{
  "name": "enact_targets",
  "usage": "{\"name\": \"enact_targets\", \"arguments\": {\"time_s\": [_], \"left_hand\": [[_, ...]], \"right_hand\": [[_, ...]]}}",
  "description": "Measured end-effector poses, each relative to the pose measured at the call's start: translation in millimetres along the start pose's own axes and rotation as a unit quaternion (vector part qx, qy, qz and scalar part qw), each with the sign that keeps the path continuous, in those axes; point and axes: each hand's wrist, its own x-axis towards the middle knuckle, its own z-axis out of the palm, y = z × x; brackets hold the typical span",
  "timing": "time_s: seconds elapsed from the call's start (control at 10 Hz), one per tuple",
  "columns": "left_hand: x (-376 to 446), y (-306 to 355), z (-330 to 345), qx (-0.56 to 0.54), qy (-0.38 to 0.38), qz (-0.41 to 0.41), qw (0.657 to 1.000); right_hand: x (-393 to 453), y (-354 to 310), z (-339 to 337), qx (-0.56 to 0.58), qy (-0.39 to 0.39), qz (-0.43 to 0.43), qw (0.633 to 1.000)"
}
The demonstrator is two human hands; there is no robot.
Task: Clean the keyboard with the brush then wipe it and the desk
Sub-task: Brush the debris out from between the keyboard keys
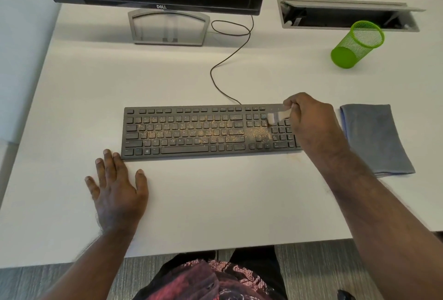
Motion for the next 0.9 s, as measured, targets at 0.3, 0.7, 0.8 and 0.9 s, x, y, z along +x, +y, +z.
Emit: {"name": "enact_targets", "arguments": {"time_s": [0.3, 0.7, 0.8, 0.9], "left_hand": [[-0.3, 0.1, 0.6, -0.001, 0.008, -0.002, 1.000], [-0.2, -1.3, 0.9, -0.002, 0.005, -0.004, 1.000], [-0.4, -0.3, 1.2, -0.005, 0.006, -0.004, 1.000], [0.0, -0.7, 1.4, -0.004, 0.006, -0.005, 1.000]], "right_hand": [[-10.4, 3.0, 0.0, -0.056, -0.086, 0.001, 0.995], [-18.2, 0.2, -1.7, -0.025, -0.043, -0.045, 0.998], [-23.3, 5.7, -1.4, -0.043, -0.071, -0.037, 0.996], [-30.5, 9.4, -7.4, -0.057, -0.104, -0.019, 0.993]]}}
